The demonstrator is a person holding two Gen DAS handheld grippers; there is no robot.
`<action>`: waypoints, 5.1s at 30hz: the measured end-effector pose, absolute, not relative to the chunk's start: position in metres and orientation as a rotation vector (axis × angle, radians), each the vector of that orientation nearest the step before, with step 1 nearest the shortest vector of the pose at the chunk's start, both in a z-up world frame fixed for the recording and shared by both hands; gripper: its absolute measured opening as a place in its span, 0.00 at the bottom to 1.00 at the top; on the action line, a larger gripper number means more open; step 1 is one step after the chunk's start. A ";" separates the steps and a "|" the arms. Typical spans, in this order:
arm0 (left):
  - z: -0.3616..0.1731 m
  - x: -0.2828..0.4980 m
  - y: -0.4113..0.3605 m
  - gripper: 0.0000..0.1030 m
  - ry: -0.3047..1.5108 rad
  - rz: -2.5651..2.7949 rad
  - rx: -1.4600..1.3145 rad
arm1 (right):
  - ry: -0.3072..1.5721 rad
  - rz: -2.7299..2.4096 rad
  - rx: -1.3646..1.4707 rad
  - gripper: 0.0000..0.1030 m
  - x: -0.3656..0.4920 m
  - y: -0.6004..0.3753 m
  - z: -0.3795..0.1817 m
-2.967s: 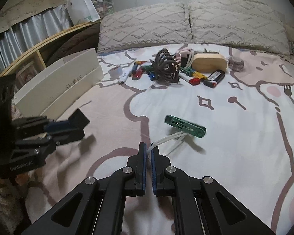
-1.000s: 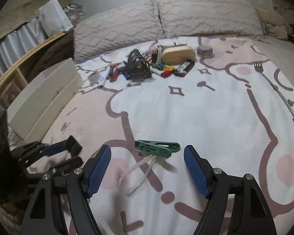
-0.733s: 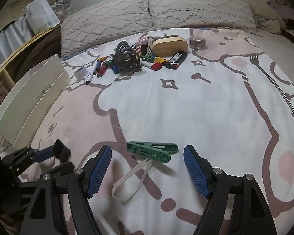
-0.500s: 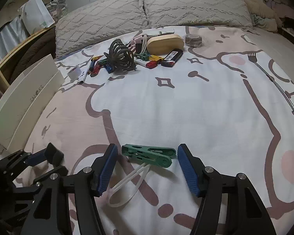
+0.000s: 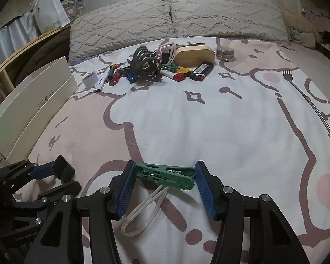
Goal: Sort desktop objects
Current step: 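Hold the claw clip in the left tool while the right tool holds the clothespin, then carry the claw clip and green clothespin with both tools over the SHOES box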
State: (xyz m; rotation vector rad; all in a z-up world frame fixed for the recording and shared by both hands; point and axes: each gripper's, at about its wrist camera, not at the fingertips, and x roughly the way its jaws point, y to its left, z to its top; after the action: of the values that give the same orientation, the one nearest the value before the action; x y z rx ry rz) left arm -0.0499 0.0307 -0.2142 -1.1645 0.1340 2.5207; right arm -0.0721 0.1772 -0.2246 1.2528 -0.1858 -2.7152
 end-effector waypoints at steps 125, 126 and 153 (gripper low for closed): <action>-0.069 -0.099 -0.277 0.25 -0.379 3.235 -0.880 | -0.003 -2.494 0.865 0.53 -0.189 -0.090 -0.058; -0.071 -0.099 -0.279 0.25 -0.382 3.229 -0.893 | 0.006 -2.490 0.869 0.53 -0.190 -0.094 -0.059; -0.104 -0.089 -0.286 0.25 -0.262 3.157 -1.166 | 0.264 -2.424 0.981 0.53 -0.210 -0.188 -0.068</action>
State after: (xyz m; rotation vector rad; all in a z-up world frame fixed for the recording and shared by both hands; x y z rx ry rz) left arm -0.0885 -0.2858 -0.1037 -1.1660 -0.2619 3.1567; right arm -0.2096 -0.1885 -0.0681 0.9813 0.2637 -2.4240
